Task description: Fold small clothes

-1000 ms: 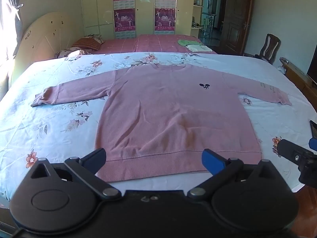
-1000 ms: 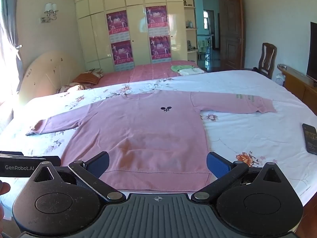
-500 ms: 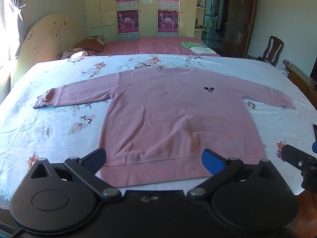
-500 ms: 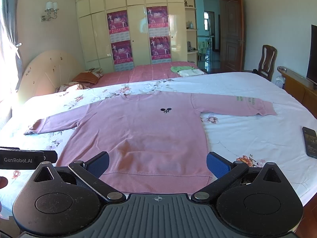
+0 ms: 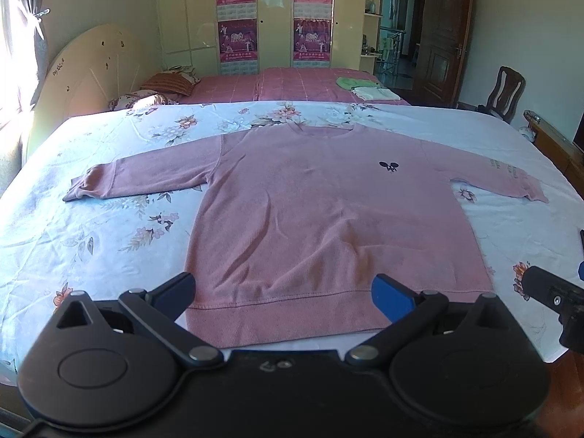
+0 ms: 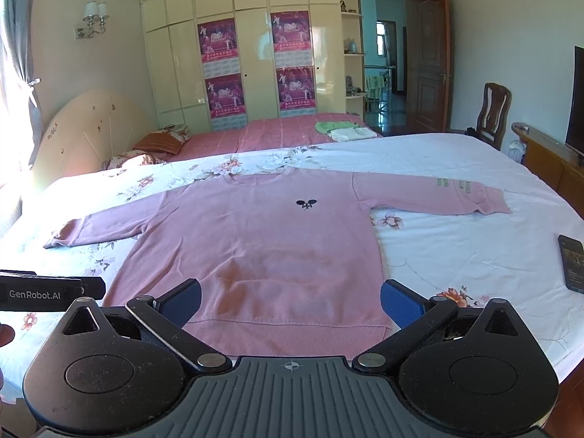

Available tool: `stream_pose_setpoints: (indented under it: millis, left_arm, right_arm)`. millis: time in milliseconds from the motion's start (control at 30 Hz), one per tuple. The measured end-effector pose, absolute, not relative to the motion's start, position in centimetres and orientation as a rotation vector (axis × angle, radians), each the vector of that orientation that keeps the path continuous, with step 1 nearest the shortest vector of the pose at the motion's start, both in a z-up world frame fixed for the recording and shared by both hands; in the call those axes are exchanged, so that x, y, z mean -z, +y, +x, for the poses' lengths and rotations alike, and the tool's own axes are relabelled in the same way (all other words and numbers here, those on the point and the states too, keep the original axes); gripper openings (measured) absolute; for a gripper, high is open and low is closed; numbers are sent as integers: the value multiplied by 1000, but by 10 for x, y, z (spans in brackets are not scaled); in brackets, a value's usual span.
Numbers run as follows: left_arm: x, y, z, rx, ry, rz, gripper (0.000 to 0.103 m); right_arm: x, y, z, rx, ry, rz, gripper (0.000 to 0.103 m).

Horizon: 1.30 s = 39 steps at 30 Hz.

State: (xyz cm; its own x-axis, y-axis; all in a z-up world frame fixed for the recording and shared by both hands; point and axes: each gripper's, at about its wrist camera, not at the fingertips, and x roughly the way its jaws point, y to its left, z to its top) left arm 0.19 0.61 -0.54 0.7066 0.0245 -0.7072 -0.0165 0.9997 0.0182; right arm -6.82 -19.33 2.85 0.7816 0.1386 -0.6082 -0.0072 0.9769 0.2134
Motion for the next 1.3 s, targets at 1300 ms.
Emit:
stream_pose_setpoints:
  millis: [1300]
  left_arm:
    - [5, 0, 3, -31, 787, 30, 103]
  right_arm:
    - [-28, -194, -63, -81, 679, 203, 103]
